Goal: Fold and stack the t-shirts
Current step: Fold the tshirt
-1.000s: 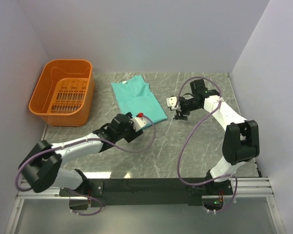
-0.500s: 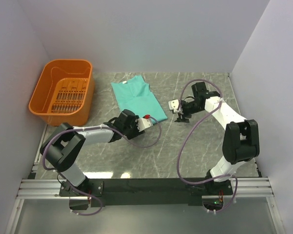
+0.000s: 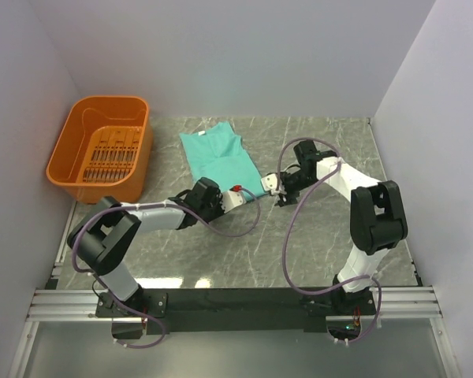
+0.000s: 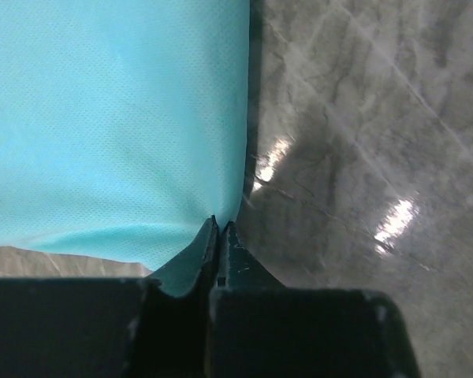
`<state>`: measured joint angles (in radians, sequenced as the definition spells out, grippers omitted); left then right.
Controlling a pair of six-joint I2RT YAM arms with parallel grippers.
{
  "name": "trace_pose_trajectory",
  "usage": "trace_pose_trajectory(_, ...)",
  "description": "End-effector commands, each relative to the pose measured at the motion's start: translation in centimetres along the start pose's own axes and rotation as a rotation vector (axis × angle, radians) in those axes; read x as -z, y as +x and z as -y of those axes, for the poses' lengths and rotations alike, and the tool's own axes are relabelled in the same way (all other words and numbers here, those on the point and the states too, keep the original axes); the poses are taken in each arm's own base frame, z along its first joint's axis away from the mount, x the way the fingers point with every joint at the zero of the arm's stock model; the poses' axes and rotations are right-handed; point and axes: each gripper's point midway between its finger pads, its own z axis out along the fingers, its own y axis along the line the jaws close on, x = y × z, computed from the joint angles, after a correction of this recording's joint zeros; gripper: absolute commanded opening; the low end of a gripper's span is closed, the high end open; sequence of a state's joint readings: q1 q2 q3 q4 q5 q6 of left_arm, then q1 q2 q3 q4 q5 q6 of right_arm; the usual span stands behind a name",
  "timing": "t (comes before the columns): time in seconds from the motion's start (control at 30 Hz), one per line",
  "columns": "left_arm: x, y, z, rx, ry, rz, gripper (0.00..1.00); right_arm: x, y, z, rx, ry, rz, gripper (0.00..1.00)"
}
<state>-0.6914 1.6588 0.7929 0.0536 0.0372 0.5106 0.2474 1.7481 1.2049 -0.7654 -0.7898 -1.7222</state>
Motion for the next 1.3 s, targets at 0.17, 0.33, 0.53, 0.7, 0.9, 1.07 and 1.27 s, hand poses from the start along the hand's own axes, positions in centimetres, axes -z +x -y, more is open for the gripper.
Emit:
trace_pose_trajectory(0.17, 2.8, -1.3, 4.9, 0.063, 0.144, 0.076, 0.01, -1.2, -1.3, 0.1, 0.095, 0.004, 0.030, 0.66)
trace_pose_trajectory(0.33, 4.5, -1.3, 6.7, 0.088, 0.160, 0.096, 0.01, -2.1, -1.1, -1.7, 0.072, -0.086, -0.008, 0.65)
trace_pose_trajectory(0.53, 4.8, -1.7, 6.4, 0.090, 0.148, 0.112, 0.01, -3.6, -0.1, -3.6, 0.100, -0.114, -0.091, 0.65)
trace_pose_trajectory(0.7, 4.9, -1.5, 6.5, 0.089, 0.147, 0.109, 0.01, -4.7, 0.5, -4.5, 0.079, -0.121, -0.135, 0.64)
trace_pose_trajectory(0.9, 5.1, -1.5, 6.6, 0.086, 0.149, 0.116, 0.01, -5.6, 1.1, -3.1, 0.018, -0.086, -0.181, 0.61)
trace_pose_trajectory(1.07, 5.2, -1.5, 6.6, 0.079, 0.152, 0.120, 0.01, -6.2, 1.5, -2.7, 0.006, -0.069, -0.219, 0.53)
trace_pose_trajectory(1.27, 6.0, -3.0, 6.6, 0.067, 0.163, 0.193, 0.01, -6.5, 1.5, -2.6, -0.038, -0.054, -0.234, 0.10)
